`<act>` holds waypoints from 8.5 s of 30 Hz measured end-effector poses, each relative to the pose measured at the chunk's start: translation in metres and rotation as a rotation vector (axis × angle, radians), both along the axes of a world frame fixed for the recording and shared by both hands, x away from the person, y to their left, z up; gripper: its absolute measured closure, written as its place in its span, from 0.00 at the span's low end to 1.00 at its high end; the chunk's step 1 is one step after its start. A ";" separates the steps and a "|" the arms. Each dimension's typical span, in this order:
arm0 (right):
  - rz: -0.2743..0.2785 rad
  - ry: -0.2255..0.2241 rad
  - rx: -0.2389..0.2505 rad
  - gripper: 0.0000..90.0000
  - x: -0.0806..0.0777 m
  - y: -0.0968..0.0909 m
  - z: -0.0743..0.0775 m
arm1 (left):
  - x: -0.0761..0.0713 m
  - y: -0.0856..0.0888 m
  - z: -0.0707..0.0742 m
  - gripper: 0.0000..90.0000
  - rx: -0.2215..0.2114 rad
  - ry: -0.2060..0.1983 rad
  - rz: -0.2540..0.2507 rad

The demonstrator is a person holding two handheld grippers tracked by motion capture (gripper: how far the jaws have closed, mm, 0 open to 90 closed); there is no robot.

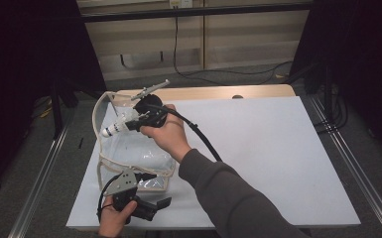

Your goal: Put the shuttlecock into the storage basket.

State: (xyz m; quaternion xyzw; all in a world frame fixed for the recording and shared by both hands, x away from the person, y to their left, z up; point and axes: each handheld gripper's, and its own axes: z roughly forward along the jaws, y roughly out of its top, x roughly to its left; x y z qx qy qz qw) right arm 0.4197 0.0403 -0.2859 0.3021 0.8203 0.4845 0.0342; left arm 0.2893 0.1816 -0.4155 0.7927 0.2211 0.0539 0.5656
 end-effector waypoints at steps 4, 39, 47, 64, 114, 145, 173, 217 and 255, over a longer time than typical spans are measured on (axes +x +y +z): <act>-0.001 -0.002 0.000 0.97 0.000 0.004 -0.002 | 0.000 0.000 0.000 0.03 0.002 -0.002 -0.002; -0.041 -0.003 -0.027 0.97 0.010 0.013 -0.018 | 0.000 0.000 0.000 0.03 0.002 -0.003 -0.003; -0.058 -0.007 -0.051 0.97 0.010 0.014 -0.020 | 0.000 0.000 0.000 0.03 0.004 -0.002 -0.004; -0.065 -0.015 -0.064 0.97 0.010 0.019 -0.026 | -0.001 0.000 0.000 0.03 0.003 -0.003 -0.002; -0.083 -0.058 -0.093 0.97 0.007 0.032 -0.034 | -0.002 0.001 0.000 0.03 0.001 -0.005 -0.001; -0.077 -0.050 -0.150 0.98 0.014 0.031 -0.054 | -0.002 0.002 0.000 0.03 0.013 -0.012 -0.006; -0.036 -0.057 -0.259 0.98 0.016 0.033 -0.070 | -0.002 0.001 -0.001 0.03 0.016 -0.012 -0.004; 0.052 -0.016 -0.345 0.96 0.018 0.045 -0.088 | -0.002 0.001 -0.001 0.03 0.023 -0.012 -0.008; -0.063 -0.015 -0.320 0.23 0.018 0.033 -0.072 | -0.002 0.000 0.000 0.03 0.027 -0.017 -0.005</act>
